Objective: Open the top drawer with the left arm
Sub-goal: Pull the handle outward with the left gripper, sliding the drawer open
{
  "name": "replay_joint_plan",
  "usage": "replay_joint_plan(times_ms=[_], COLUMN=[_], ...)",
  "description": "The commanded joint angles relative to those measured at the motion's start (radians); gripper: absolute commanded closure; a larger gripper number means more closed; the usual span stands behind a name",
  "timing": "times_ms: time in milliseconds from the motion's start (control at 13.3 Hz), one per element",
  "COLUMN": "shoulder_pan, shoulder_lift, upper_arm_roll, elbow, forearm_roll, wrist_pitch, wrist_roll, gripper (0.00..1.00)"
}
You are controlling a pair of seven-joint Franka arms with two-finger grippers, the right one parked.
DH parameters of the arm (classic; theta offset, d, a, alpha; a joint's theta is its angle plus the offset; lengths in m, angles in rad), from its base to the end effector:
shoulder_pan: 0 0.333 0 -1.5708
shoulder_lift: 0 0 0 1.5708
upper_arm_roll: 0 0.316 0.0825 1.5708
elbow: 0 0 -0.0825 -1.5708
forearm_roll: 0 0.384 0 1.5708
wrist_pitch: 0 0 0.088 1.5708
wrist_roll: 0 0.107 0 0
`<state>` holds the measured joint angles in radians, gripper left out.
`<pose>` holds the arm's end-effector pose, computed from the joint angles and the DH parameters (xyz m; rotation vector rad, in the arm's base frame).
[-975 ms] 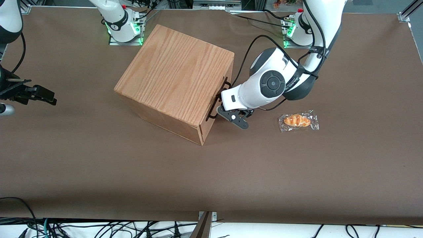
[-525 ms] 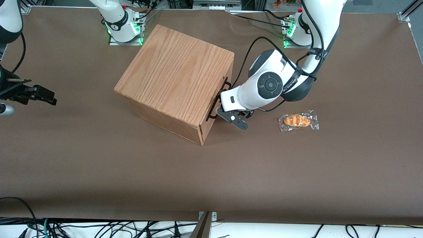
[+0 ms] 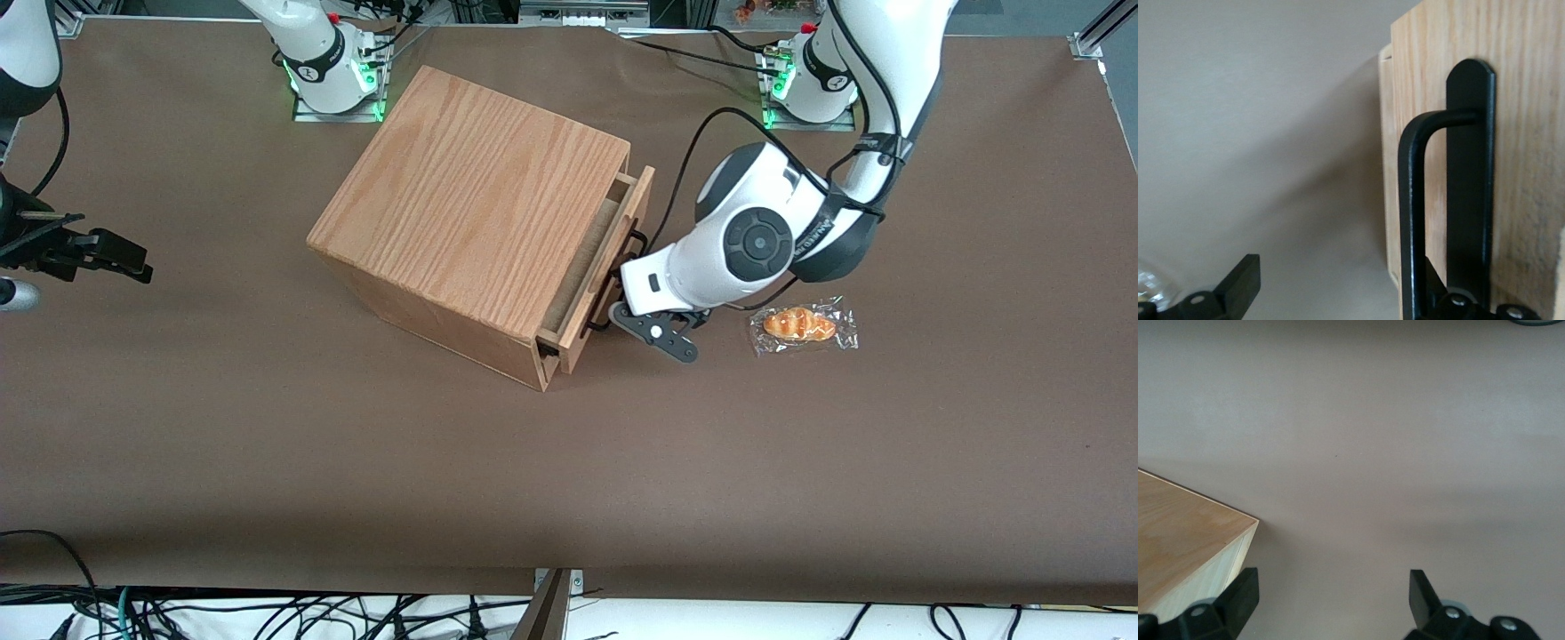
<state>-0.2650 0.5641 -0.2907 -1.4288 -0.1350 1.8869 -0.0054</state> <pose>0.6069 -0.3460 0.3733 2.8070 -0.6663 -0.2311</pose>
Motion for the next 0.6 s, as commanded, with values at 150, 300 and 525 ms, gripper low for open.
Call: replay_joint_plan(times_ms=[150,300,525], shoulder_pan=[0.113,0.141,0.167], shoulder_lift=[0.013,0.013,0.013], upper_arm_roll=[0.005,0.004,0.004], elbow=[0.019,0.019,0.021], forearm_roll=[0.055,0.054,0.052], wrist_pitch=[-0.023,-0.023,-0.029], wrist_roll=[0.155,0.2,0.235], gripper=[0.0,0.0,0.0])
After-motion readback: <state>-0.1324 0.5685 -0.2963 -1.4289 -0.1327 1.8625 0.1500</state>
